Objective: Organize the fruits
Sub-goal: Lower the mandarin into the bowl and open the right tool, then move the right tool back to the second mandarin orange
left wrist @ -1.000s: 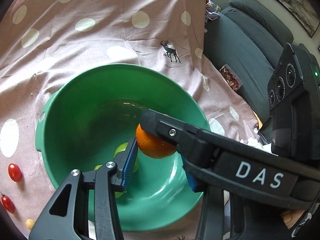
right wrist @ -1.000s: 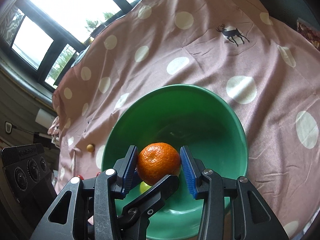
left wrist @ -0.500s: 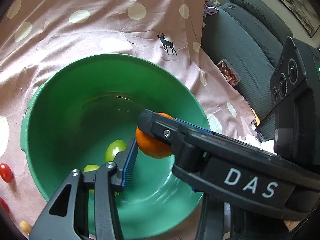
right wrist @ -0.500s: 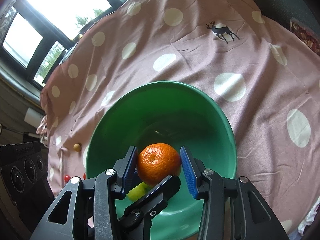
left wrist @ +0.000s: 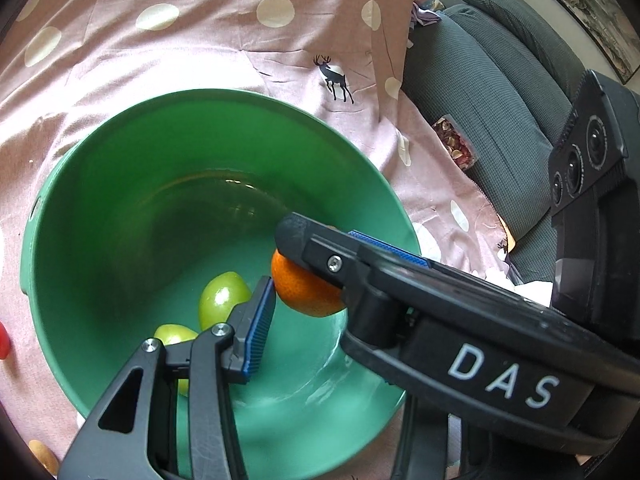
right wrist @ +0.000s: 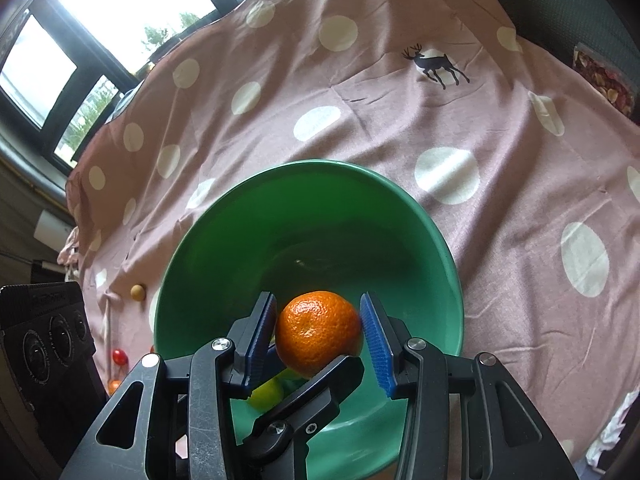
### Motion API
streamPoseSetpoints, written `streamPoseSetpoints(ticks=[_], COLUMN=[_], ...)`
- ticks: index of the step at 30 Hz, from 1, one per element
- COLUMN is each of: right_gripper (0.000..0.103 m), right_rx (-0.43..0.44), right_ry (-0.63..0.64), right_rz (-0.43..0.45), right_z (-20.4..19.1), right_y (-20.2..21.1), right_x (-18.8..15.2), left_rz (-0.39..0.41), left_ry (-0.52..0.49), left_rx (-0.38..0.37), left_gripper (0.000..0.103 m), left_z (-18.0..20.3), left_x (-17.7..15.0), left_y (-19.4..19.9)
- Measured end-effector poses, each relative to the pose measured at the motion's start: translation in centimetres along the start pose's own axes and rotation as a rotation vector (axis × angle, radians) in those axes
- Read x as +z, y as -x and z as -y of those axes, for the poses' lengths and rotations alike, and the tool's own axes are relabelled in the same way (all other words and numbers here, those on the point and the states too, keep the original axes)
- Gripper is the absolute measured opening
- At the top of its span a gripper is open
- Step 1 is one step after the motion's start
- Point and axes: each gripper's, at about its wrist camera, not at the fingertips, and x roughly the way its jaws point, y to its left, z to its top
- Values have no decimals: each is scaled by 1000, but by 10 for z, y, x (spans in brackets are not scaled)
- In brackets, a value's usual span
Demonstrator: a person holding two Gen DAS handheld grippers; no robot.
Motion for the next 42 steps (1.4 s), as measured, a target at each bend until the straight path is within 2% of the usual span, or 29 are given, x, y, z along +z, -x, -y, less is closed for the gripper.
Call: streamPoseSetpoints(ticks=[6, 9, 16, 19, 22, 24, 27, 29, 33, 35, 37, 42], right_gripper=[47, 47, 47, 47, 47, 46, 48, 57, 59, 67, 71, 72], right_rx=[-15, -24, -33, -25, -36, -28, -24, -27, -20, -19, -10, 4], right_ry=[0, -3, -13, -13, -1, 3, 16, 28, 52, 65, 77, 123], right_rz=[2, 7, 11, 23, 56, 73, 98, 114, 141, 151, 163, 174], right_z=[0, 1, 2, 1, -2, -5, -11, -15, -26, -32, -39, -62], right_y=[0, 1, 0, 4, 12, 18, 26, 30, 37, 40, 42, 44], right_x=[0, 0, -1, -1, -2, -2, -3, -4, -7, -9, -11, -18], left_rz=[0, 3, 32, 70, 105, 132, 182, 208, 274, 319, 362, 427], left_ry=[-1, 2, -1, -8, -2, 5, 19, 48, 76, 107, 151, 227], left_rx=[12, -9, 49, 74, 79, 107, 135, 156, 224, 257, 289, 403], left_gripper=[42, 43, 45, 50, 53, 64, 69, 73, 82, 87, 90, 93], left_z=[1, 0, -2, -4, -8, -12, -22, -33, -53, -67, -82, -116], left_x=[0, 0, -2, -5, -8, -10, -18, -25, -40, -50, -61, -86], left_y=[-2, -1, 8, 21, 38, 50, 72, 88, 122, 143, 163, 212])
